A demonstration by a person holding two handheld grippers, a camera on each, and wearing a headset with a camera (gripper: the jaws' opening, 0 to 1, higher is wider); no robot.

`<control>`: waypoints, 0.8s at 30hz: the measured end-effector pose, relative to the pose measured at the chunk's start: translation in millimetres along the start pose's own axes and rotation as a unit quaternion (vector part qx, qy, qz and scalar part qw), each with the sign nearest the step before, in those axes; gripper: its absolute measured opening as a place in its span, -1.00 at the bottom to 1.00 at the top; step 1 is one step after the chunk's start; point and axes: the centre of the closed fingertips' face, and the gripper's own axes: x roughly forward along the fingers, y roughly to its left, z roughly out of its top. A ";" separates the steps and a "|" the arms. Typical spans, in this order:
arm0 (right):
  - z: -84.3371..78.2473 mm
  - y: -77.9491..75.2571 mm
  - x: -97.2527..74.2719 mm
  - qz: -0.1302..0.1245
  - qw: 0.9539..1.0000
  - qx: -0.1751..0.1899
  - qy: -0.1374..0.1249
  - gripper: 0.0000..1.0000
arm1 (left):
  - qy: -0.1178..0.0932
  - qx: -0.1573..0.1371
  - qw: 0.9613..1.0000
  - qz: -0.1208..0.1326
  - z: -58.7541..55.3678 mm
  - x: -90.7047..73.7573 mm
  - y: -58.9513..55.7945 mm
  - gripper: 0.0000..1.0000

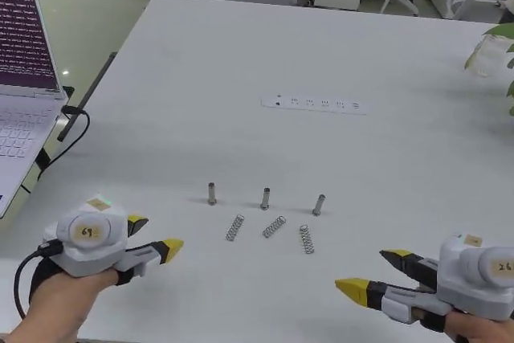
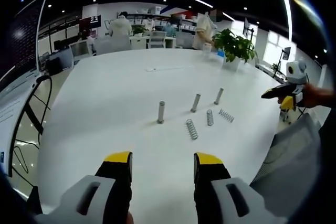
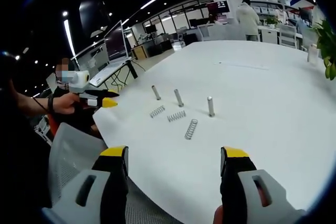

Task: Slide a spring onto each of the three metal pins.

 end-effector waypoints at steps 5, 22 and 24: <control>-0.9 -0.4 0.6 0.003 1.000 -0.002 0.003 0.41 | -0.004 -0.004 1.000 -0.001 -3.3 -7.5 -0.1 -0.07; 3.4 0.8 4.7 0.008 1.000 -0.008 0.003 0.41 | -0.036 -0.015 0.999 0.006 10.5 -32.6 -3.0 0.13; 3.1 0.9 4.4 0.008 1.000 -0.009 0.004 0.41 | -0.039 -0.021 0.999 0.009 10.6 -33.5 -1.9 0.14</control>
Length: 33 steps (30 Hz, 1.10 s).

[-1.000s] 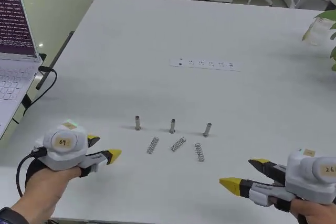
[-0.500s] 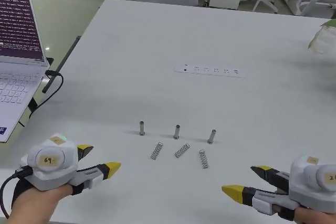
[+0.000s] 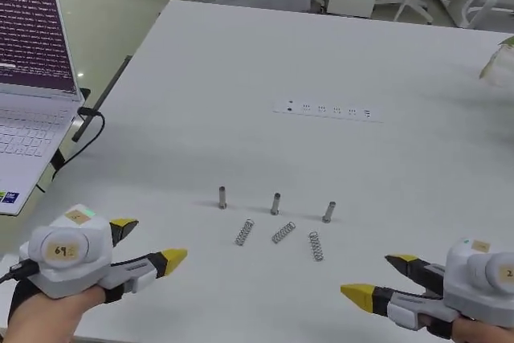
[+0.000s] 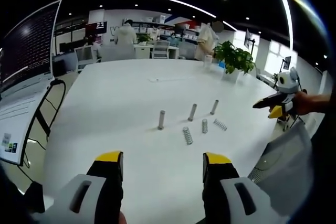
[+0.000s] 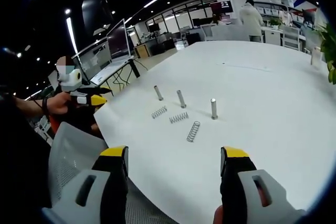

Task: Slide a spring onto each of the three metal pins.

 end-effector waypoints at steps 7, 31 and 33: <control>-0.5 0.8 0.4 0.003 1.000 0.000 0.002 0.41 | -0.005 0.000 1.000 0.002 3.2 -5.2 -3.0 0.14; -0.4 9.8 9.0 0.018 1.000 0.001 0.007 0.41 | -0.002 0.014 1.000 -0.018 11.2 12.8 -22.0 0.10; -2.2 9.0 8.7 0.017 1.000 0.001 0.009 0.41 | -0.001 0.015 1.000 -0.022 12.1 15.7 -24.1 0.09</control>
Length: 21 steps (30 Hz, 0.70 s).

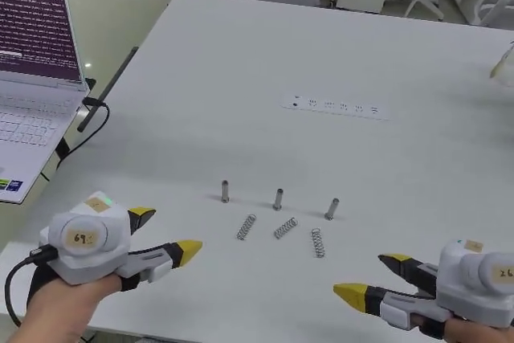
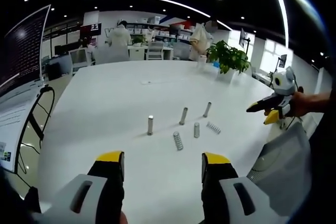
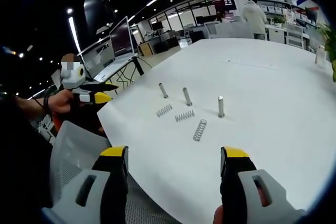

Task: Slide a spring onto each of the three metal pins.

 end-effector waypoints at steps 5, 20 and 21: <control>-2.1 -1.1 -1.7 -0.003 1.000 0.004 -0.001 0.41 | 0.002 0.003 1.000 -0.007 3.1 7.9 -3.1 0.08; -5.1 -4.4 -7.7 -0.011 1.000 0.007 -0.001 0.40 | 0.001 0.008 1.000 -0.023 7.2 27.0 -9.8 0.03; -4.6 -4.1 -7.7 -0.012 1.000 0.006 -0.001 0.40 | 0.001 0.007 1.000 -0.024 7.0 30.0 -10.3 0.03</control>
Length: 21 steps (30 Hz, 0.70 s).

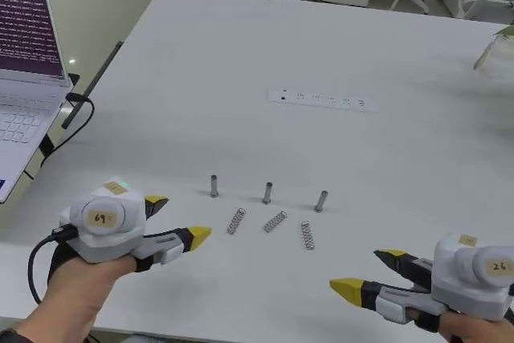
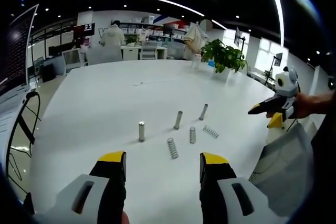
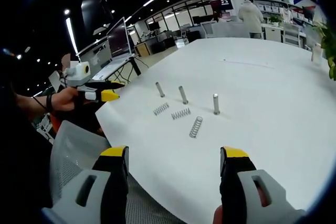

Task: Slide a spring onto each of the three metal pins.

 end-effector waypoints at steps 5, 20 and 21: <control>2.0 0.0 -1.3 -0.002 1.000 0.001 -0.005 0.39 | 0.006 0.004 1.000 -0.009 -1.0 9.5 -4.3 0.02; 0.0 -1.8 -4.4 -0.007 1.000 0.002 -0.004 0.39 | 0.017 0.011 0.999 -0.032 -0.5 37.7 -18.3 -0.03; 0.2 -1.9 -4.4 -0.007 1.000 0.003 -0.004 0.39 | 0.019 0.011 0.999 -0.033 -1.3 40.3 -18.8 -0.03</control>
